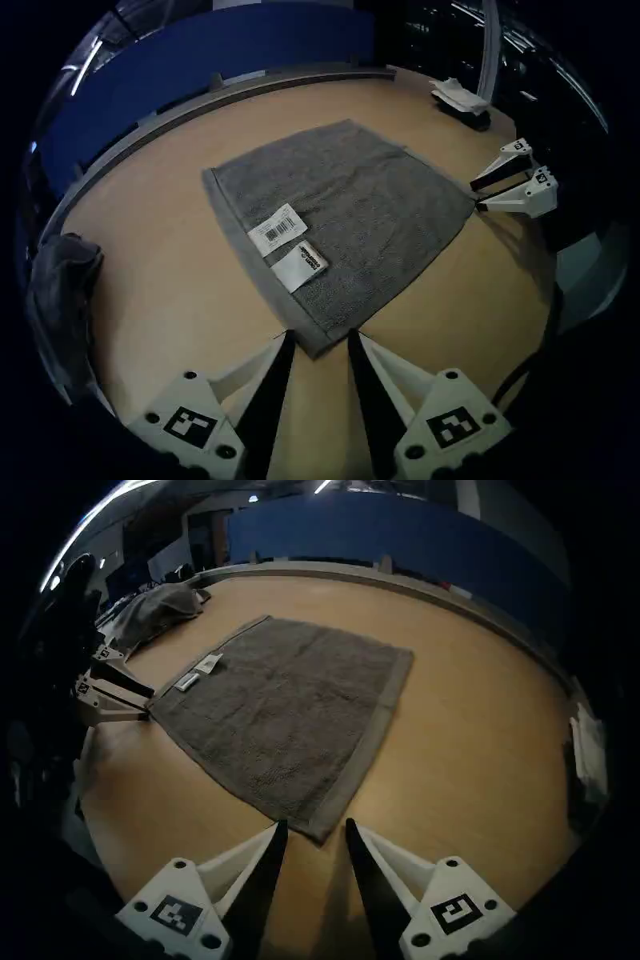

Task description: Fold towel

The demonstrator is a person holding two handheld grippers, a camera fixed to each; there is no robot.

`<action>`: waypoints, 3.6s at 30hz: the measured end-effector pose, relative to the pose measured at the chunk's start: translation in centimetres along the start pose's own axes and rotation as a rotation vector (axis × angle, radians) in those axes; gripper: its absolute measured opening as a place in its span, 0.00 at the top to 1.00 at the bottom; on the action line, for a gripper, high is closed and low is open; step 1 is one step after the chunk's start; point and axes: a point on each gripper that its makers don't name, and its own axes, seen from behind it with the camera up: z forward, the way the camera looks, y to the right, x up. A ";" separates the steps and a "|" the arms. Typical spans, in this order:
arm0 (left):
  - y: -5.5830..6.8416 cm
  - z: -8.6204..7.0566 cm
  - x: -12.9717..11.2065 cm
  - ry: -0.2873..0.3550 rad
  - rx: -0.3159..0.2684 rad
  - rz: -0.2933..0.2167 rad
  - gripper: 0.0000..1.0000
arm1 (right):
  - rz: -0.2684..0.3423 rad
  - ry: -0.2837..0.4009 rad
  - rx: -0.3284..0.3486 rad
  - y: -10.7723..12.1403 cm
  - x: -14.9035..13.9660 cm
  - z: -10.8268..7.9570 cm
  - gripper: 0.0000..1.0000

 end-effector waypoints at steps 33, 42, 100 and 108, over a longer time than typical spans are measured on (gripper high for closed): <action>-0.1 0.0 0.2 -0.007 0.001 -0.003 0.80 | 0.002 -0.027 0.009 -0.1 0.0 0.3 0.84; -0.4 0.2 0.3 -0.003 0.004 -0.002 0.91 | 0.028 -0.029 0.015 -0.1 0.0 0.2 0.88; 0.1 -8.2 5.0 0.057 0.022 -0.130 0.92 | 0.080 0.078 0.019 -1.0 5.7 -8.8 0.90; 0.5 -9.8 5.3 0.060 0.025 -0.146 0.92 | 0.083 0.091 0.023 -1.6 6.4 -10.8 0.90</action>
